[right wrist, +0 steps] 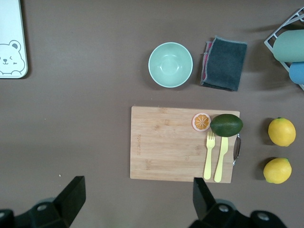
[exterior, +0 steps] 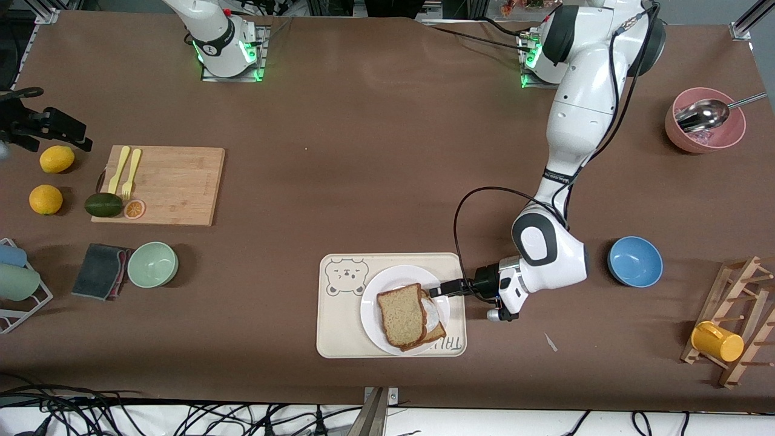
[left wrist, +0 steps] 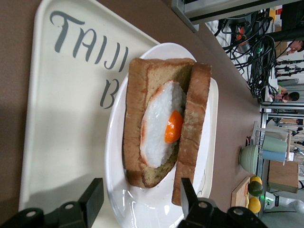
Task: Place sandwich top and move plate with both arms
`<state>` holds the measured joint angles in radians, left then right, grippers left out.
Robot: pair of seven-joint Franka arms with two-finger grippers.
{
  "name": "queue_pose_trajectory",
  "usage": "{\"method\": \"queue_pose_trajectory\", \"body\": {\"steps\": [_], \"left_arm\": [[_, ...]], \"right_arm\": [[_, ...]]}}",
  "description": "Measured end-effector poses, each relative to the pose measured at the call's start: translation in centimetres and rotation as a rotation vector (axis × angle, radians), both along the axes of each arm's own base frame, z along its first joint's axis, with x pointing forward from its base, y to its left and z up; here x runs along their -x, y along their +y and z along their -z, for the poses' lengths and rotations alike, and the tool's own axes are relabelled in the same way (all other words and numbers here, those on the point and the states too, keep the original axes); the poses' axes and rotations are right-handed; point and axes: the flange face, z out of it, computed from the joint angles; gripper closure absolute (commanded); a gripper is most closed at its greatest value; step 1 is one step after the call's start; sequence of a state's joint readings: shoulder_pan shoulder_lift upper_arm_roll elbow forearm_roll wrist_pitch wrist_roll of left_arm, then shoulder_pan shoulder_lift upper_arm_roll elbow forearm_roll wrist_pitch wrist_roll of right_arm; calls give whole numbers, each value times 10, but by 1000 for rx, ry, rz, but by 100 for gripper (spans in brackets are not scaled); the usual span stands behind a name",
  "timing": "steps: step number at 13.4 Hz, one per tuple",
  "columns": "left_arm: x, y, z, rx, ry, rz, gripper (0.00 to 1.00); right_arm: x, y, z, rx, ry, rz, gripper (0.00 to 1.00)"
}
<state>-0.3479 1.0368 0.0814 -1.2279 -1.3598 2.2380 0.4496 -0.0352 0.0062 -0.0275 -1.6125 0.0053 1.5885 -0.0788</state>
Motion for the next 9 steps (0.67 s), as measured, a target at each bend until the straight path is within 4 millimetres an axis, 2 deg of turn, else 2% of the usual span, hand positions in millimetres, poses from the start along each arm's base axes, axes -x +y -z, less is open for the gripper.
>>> {"method": "queue_pose_trajectory", "body": {"steps": [2, 5, 9], "left_arm": [[2, 2, 0, -38, -4, 29, 1], [10, 5, -12, -96, -11, 78, 1], [31, 17, -51, -190, -21, 156, 0]], "right_arm": [[0, 0, 0, 0, 0, 0, 0], [0, 0, 0, 0, 0, 0, 0], [0, 0, 0, 0, 0, 0, 0]]}}
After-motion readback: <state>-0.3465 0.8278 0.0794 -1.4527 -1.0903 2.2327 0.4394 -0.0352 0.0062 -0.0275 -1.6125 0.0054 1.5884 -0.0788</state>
